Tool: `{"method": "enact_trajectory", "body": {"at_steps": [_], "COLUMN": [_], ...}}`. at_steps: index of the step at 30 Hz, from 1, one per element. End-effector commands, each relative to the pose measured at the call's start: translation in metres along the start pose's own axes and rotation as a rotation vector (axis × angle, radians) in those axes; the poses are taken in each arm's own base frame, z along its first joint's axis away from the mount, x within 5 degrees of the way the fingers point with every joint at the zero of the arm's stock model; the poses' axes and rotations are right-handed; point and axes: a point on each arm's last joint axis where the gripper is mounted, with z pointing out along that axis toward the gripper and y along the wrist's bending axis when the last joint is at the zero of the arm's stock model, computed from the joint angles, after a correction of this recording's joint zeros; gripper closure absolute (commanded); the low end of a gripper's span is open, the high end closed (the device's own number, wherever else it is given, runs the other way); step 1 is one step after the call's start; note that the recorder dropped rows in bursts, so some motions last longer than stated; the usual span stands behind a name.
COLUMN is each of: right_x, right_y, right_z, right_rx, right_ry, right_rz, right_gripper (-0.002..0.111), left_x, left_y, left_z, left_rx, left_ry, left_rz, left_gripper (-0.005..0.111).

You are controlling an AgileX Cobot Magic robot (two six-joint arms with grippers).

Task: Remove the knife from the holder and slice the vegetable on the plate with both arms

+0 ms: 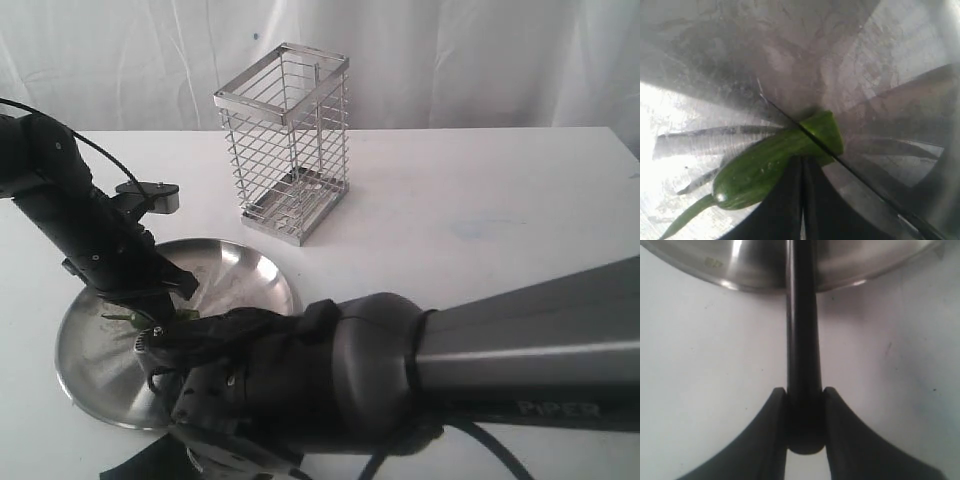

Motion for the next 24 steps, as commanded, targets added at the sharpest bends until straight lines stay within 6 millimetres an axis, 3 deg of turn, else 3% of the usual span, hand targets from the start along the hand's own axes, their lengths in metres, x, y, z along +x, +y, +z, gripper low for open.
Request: {"method": "enact_trajectory", "body": {"at_steps": [1, 6, 14, 24], "right_x": [-0.016, -0.022, 0.001, -0.015], "right_y": [-0.002, -0.005, -0.003, 0.005], "right_z": [0.004, 0.004, 0.0, -0.014], "right_rx": [-0.01, 0.01, -0.012, -0.059], "right_ry": [0.001, 0.049, 0.296, 0.264], "right_rz": [-0.031, -0.048, -0.098, -0.151], "right_gripper": [0.108, 0.108, 0.108, 0.108], "left_x": [0.006, 0.006, 0.005, 0.005], "left_y": [0.0, 0.0, 0.0, -0.001], "left_z": [0.013, 0.013, 0.013, 0.013], "left_rx": [0.014, 0.014, 0.024, 0.027], "left_ry": [0.054, 0.054, 0.046, 0.045], "left_rz": [-0.01, -0.01, -0.024, -0.027], "left_gripper": [0.107, 0.107, 0.107, 0.107]}}
